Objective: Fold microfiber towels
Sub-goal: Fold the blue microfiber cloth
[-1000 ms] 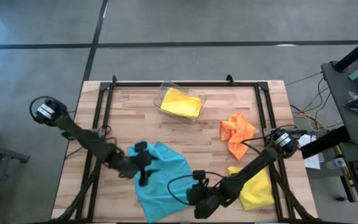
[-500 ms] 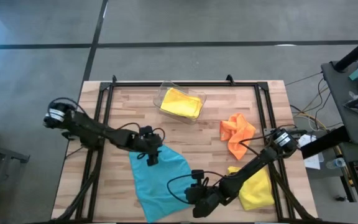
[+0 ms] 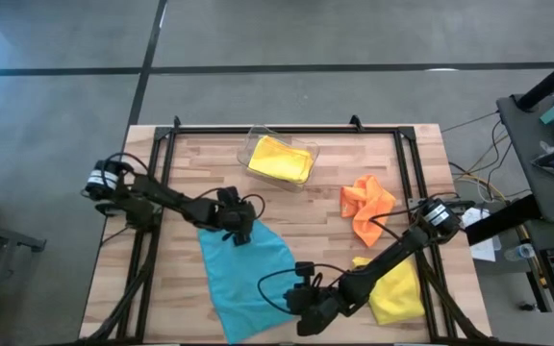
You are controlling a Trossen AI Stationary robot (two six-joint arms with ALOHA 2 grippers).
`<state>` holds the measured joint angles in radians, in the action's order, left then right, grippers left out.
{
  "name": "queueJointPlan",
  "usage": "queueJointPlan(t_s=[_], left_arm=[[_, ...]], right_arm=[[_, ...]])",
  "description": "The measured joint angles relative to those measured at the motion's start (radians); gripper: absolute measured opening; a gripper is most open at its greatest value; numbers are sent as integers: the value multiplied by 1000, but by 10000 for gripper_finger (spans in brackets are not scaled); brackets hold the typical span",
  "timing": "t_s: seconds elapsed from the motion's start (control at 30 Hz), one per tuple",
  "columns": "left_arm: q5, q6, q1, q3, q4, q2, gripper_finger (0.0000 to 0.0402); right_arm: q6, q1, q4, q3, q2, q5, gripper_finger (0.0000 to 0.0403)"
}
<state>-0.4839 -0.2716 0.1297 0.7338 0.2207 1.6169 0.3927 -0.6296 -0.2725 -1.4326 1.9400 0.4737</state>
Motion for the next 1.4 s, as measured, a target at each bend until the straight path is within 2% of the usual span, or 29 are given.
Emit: queueJointPlan(t_s=[0.27, 0.5, 0.8, 1.1, 1.4], left_arm=[[-42, 108, -41, 14, -99, 0, 207], [-41, 140, -78, 14, -168, 0, 207], [-20, 230, -104, 14, -333, 0, 207], [-20, 226, -113, 21, -344, -4, 208], [-21, 182, -146, 22, -309, -31, 263]], right_arm=[[2, 0, 2, 7, 0, 0, 9], [7, 3, 19, 38, 0, -1, 9], [9, 6, 24, 42, 1, -1, 9], [9, 6, 24, 42, 1, -1, 9], [-4, 9, 20, 42, 1, -1, 9]])
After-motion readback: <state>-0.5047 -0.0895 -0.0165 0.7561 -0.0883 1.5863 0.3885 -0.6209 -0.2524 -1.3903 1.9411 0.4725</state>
